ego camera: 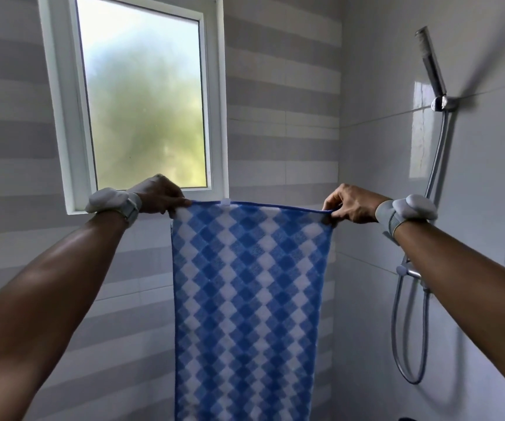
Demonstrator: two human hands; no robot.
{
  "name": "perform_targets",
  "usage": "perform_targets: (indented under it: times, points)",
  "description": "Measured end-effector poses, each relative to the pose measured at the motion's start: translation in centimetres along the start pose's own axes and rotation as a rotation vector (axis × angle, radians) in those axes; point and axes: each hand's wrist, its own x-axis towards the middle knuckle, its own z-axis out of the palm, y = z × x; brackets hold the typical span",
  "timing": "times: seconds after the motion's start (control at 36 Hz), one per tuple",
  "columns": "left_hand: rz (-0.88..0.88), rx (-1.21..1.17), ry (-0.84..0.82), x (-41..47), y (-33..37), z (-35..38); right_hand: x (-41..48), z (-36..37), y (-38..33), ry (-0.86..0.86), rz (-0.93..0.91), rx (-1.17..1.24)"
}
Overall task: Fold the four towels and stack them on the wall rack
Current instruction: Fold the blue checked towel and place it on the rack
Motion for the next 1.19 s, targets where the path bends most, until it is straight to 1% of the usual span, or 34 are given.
perform_targets:
  times: [0.08, 0.19, 0.25, 0.31, 0.39, 0.44, 0.56, 0.75, 0.86, 1.03, 1.11, 1.19]
  points:
    - [-0.024, 0.013, -0.015, -0.2, 0.1, -0.4, -0.2, 0.0, -0.2, 0.051, -0.014, 0.011]
    - [-0.023, 0.057, -0.012, -1.1, -0.1, -0.5, 0.2, 0.4, -0.4, 0.023, -0.012, 0.047]
    - [-0.013, 0.081, 0.001, -1.1, 0.0, -0.6, 0.3, 0.3, -0.4, 0.044, -0.024, -0.034]
    - [-0.031, 0.101, 0.006, -1.1, 0.2, -0.8, 0.3, -0.1, -0.7, 0.114, -0.030, -0.120]
    - [-0.080, 0.098, 0.003, -1.1, 0.5, -0.8, 0.3, -0.8, -1.1, 0.184, -0.058, -0.148]
    - [-0.080, 0.084, 0.000, -1.2, 0.7, -0.7, 0.2, -1.0, -1.5, 0.196, -0.076, -0.171]
    - [-0.111, -0.015, -0.045, -1.0, 0.6, -0.4, 0.1, -0.7, -1.9, 0.163, -0.087, -0.235]
    - [-0.101, -0.042, -0.094, -0.9, 0.0, -0.1, 0.0, 0.2, -0.9, 0.160, -0.075, -0.166]
    - [-0.096, 0.032, -0.152, -1.0, 0.5, -0.5, -0.2, 0.5, -0.4, 0.177, -0.075, -0.145]
    - [-0.048, 0.153, -0.010, -0.9, 0.3, -0.7, -0.2, 0.2, -0.1, 0.141, -0.055, -0.051]
    - [-0.078, 0.120, 0.015, -0.9, 0.2, -0.6, -0.3, -0.2, 0.0, 0.170, -0.058, -0.054]
    - [-0.162, -0.024, -0.093, -1.1, 0.4, -0.6, -0.5, -0.2, 0.0, 0.221, -0.049, -0.102]
